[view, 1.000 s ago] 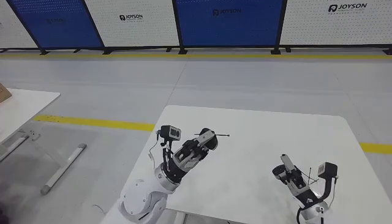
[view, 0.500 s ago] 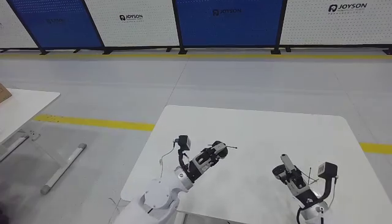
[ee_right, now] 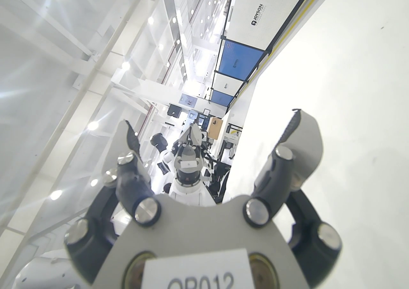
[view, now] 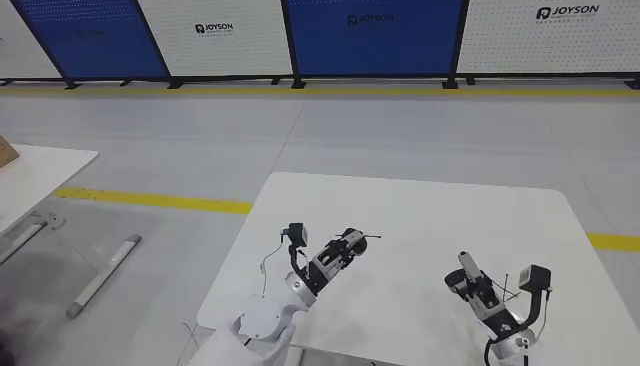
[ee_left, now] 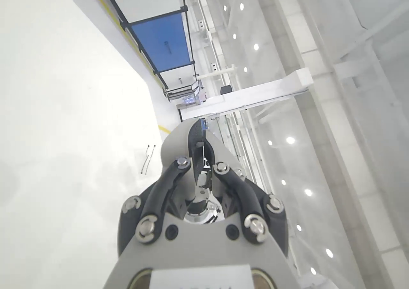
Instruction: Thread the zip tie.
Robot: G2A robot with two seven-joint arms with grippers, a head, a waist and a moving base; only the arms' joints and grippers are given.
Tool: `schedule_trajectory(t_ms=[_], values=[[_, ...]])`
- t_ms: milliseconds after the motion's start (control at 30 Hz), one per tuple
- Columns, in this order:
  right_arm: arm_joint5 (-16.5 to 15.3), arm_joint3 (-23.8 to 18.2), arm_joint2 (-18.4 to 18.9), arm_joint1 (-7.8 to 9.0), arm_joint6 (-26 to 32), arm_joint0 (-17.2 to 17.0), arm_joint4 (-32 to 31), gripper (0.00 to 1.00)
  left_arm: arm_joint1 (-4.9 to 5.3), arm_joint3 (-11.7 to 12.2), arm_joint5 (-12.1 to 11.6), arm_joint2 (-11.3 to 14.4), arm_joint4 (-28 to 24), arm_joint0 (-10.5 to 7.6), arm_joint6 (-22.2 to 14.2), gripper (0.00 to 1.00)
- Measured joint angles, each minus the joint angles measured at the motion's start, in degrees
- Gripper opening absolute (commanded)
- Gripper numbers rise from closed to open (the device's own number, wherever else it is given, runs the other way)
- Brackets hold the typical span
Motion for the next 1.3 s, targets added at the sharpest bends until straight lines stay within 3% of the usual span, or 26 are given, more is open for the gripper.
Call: schedule_trajectory(t_ms=[200,267,367,533,700,800,1100,1300], values=[[0.0,0.0,0.0,0.0,0.0,0.0,0.0,1.0,0.45,-8.4,-3.8,-2.1,0.2,3.22,-1.5,0.0],[0.0,0.0,0.0,0.0,0.0,0.0,0.0,1.0,0.64,-10.4,-3.4,-2.7,1.3,4.31,-2.0,0.0],[0.0,0.0,0.0,0.0,0.0,0.0,0.0,1.0,0.77,-11.1,-1.2,-2.8,3.2,4.72,-2.1,0.0],[0.0,0.0,0.0,0.0,0.0,0.0,0.0,1.0,0.55,-7.5,2.2,-0.9,4.3,3.06,-2.5,0.0],[0.0,0.0,0.0,0.0,0.0,0.0,0.0,1.0,-0.01,-1.2,3.3,2.0,3.2,0.21,-3.0,0.0],[0.0,0.0,0.0,0.0,0.0,0.0,0.0,1.0,-0.19,1.4,3.9,2.9,2.2,-1.05,-4.1,0.0],[0.4,-0.2,0.2,0.06,0.1,0.1,-0.5,1.0,-0.22,1.5,3.8,3.0,1.5,-1.12,-4.4,0.0],[7.5,-7.8,6.4,1.1,-0.5,-1.9,-11.3,1.0,-0.22,1.5,3.8,3.0,1.5,-1.12,-4.4,0.0]])
